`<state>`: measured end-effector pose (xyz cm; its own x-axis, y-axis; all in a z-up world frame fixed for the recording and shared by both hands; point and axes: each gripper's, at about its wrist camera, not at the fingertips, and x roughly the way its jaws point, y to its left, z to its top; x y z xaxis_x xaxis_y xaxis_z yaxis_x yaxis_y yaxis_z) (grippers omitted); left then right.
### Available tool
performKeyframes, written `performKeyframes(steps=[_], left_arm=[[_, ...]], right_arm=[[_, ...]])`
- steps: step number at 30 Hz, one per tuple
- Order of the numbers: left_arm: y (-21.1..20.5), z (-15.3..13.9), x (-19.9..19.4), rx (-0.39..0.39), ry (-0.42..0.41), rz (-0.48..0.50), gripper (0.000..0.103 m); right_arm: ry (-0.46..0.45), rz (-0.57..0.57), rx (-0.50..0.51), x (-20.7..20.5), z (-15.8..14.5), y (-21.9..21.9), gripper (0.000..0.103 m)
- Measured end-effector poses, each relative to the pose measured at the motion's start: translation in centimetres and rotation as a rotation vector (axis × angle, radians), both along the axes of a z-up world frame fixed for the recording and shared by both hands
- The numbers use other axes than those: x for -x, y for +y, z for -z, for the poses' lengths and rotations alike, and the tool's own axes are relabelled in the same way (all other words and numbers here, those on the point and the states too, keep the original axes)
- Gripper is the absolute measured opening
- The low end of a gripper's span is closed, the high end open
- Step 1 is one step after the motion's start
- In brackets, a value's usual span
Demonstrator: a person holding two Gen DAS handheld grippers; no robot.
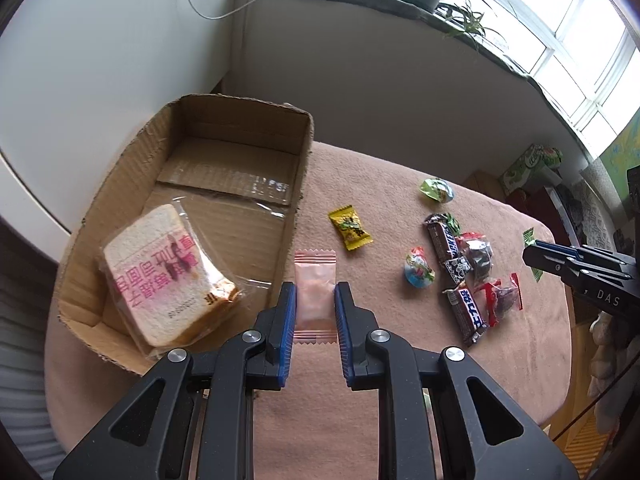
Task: Organize snacks
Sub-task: 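Carry both candies into the box and open both tools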
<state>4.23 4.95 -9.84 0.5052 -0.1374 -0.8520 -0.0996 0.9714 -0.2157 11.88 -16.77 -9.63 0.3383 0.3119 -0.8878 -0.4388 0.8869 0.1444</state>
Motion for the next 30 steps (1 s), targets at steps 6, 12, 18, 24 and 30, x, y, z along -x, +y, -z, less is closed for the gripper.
performKeyframes(steps=[6, 12, 18, 24, 30], left_arm=[[3.9, -0.3, 0.7, -0.003, -0.008, -0.088, 0.018], [7.0, -0.1, 1.4, -0.010, -0.002, -0.156, 0.018], [8.9, 0.3, 2.2, -0.025, 0.009, -0.200, 0.018], [10.3, 0.8, 2.8, -0.034, 0.021, -0.227, 0.018], [11.1, 1.0, 2.8, -0.039, 0.024, -0.237, 0.018]], right_arm=[[-0.007, -0.090, -0.024, -0.7, -0.7, 5.1, 0.022], [-0.012, -0.194, -0.026, -1.1, -0.7, 10.7, 0.022], [-0.003, -0.281, -0.010, -1.0, 0.1, 15.5, 0.022], [0.001, -0.327, 0.013, -0.8, 1.0, 18.9, 0.022], [0.008, -0.349, 0.036, -0.8, 2.0, 20.8, 0.022]])
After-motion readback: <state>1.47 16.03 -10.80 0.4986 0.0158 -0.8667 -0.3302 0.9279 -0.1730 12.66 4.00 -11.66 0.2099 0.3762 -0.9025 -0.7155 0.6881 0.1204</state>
